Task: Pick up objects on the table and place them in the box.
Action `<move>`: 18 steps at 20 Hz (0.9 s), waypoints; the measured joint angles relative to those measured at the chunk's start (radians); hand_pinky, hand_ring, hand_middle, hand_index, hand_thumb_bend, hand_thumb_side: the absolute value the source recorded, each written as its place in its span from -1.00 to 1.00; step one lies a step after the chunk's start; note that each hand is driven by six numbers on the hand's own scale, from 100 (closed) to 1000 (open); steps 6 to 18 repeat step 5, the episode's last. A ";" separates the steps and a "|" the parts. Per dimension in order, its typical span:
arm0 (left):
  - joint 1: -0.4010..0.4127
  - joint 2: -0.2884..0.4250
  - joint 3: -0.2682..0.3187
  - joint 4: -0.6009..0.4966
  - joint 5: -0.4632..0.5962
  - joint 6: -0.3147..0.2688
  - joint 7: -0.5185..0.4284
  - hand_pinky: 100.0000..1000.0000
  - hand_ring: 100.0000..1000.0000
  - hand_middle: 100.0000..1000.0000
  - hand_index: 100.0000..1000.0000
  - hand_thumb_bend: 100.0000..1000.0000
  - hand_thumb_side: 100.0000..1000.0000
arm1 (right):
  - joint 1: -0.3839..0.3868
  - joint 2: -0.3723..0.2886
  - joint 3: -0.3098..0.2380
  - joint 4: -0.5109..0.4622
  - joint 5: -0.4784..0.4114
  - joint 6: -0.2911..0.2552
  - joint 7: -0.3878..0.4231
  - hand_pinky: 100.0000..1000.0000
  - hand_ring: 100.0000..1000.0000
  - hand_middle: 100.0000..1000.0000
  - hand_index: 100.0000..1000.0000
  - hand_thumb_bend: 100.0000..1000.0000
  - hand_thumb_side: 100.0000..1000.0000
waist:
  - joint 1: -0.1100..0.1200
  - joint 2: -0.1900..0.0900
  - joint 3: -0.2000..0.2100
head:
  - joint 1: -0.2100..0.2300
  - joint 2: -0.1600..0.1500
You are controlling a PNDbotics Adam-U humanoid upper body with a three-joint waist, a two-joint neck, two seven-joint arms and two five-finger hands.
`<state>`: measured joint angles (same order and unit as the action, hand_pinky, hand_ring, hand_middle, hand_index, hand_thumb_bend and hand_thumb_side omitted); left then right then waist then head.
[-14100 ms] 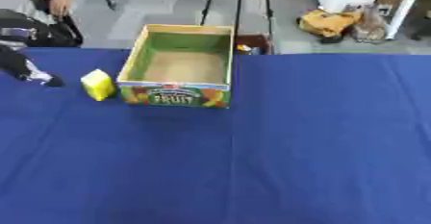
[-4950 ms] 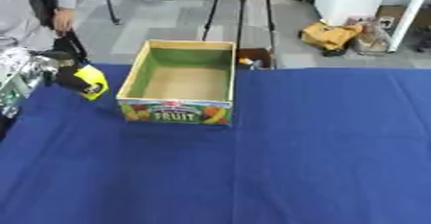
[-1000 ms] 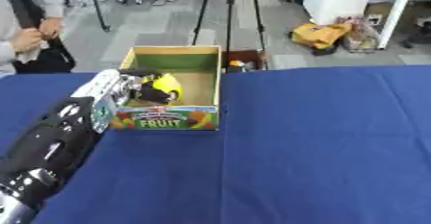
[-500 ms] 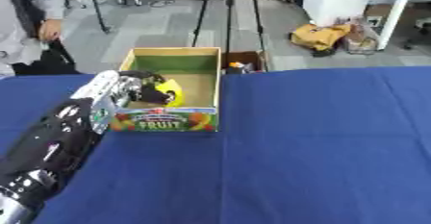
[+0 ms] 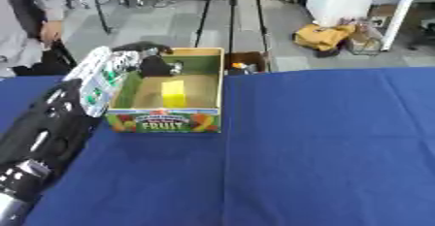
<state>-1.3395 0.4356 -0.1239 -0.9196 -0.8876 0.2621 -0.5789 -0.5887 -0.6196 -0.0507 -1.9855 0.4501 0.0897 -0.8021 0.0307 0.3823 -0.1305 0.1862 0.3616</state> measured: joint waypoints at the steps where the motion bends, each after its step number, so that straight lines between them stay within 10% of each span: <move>1: 0.000 0.009 0.001 -0.021 0.021 0.004 -0.001 0.21 0.39 0.14 1.00 -0.99 0.74 | 0.000 0.000 0.000 0.000 0.000 0.001 -0.001 0.23 0.34 0.30 0.47 -1.00 0.05 | 0.000 -0.004 0.002 | -0.003 0.004; 18: 0.013 0.042 0.011 -0.115 0.112 0.023 0.004 0.18 0.37 0.12 0.97 -0.76 0.91 | 0.001 0.000 0.000 0.000 0.001 0.003 -0.003 0.23 0.35 0.30 0.47 -1.00 0.05 | -0.001 -0.016 0.009 | -0.009 0.015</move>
